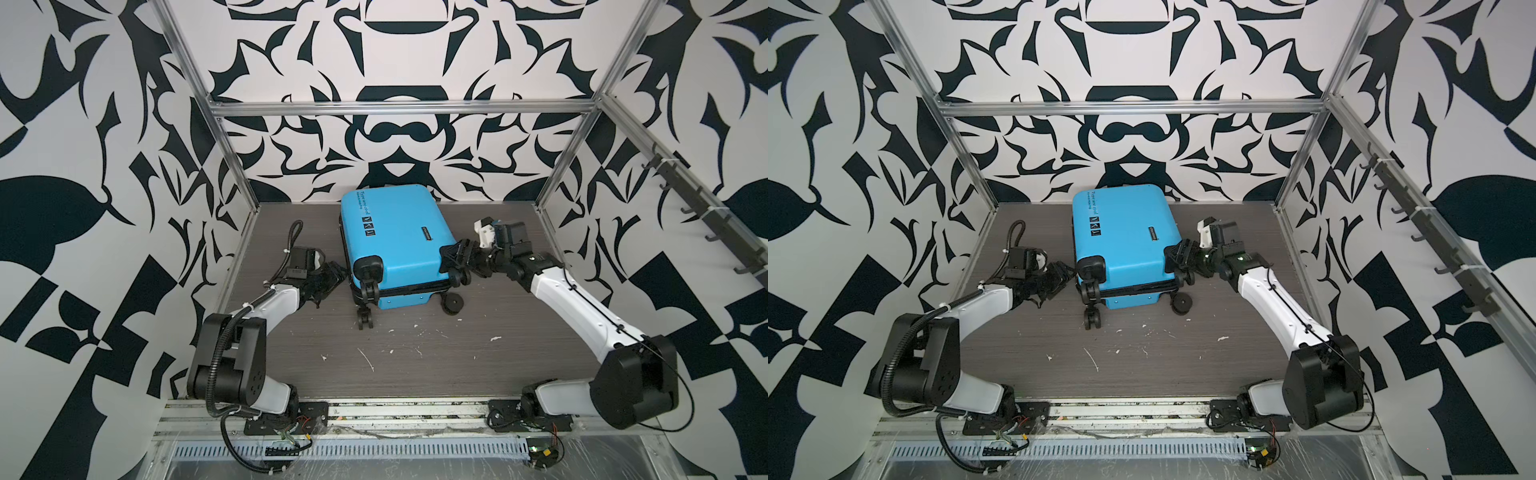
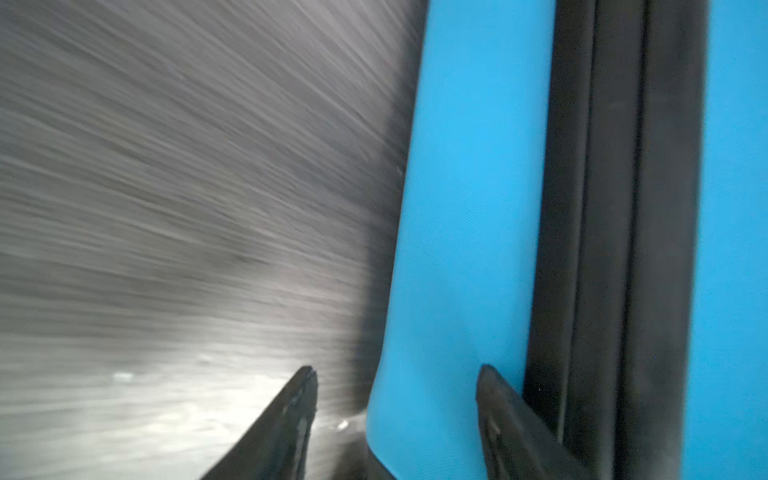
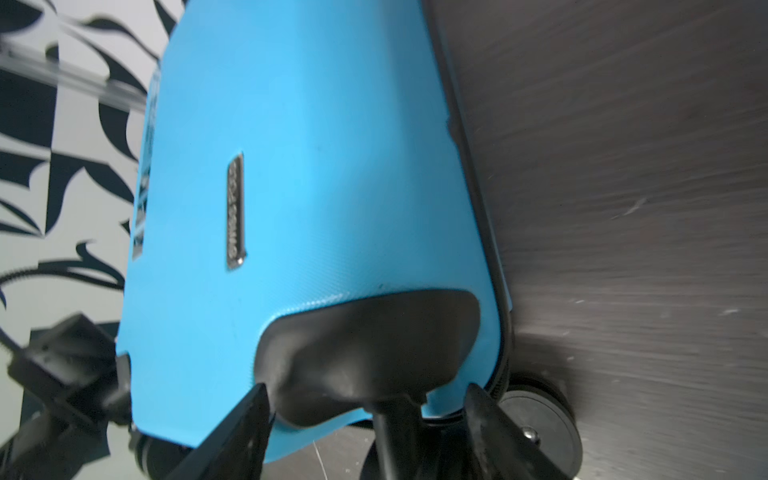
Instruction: Pack the luggage
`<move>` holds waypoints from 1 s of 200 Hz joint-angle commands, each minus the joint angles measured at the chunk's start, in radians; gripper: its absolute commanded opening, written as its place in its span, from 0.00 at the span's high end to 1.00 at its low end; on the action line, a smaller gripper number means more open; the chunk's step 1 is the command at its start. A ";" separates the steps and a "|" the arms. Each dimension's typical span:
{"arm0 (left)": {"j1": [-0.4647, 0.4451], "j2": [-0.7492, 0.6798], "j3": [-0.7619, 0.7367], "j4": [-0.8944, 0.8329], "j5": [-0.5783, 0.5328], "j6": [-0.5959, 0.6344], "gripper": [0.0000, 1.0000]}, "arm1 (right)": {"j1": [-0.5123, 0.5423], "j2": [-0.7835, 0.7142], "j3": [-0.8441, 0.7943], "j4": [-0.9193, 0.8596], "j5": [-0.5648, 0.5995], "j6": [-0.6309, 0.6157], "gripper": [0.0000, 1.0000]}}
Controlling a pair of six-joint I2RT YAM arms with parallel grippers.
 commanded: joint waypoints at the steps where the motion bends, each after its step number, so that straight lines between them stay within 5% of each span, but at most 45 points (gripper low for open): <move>1: -0.060 0.032 -0.006 0.035 -0.002 -0.023 0.35 | -0.046 -0.048 0.039 -0.050 0.000 -0.044 0.25; 33: -0.063 -0.061 -0.073 0.007 -0.062 -0.041 0.32 | -0.051 -0.078 0.057 -0.108 0.025 -0.093 0.25; 73: -0.078 -0.422 -0.237 -0.164 -0.150 -0.053 0.27 | -0.066 -0.109 0.046 -0.137 0.039 -0.122 0.25; 111: -0.262 -0.676 -0.374 -0.241 -0.261 -0.190 0.27 | -0.072 -0.125 0.020 -0.118 0.032 -0.110 0.25; 160: -0.603 -0.496 -0.299 -0.135 -0.427 -0.317 0.25 | -0.074 -0.152 -0.008 -0.120 0.028 -0.101 0.25; 200: -0.708 -0.274 -0.218 -0.042 -0.459 -0.358 0.24 | -0.081 -0.194 -0.008 -0.143 0.042 -0.117 0.25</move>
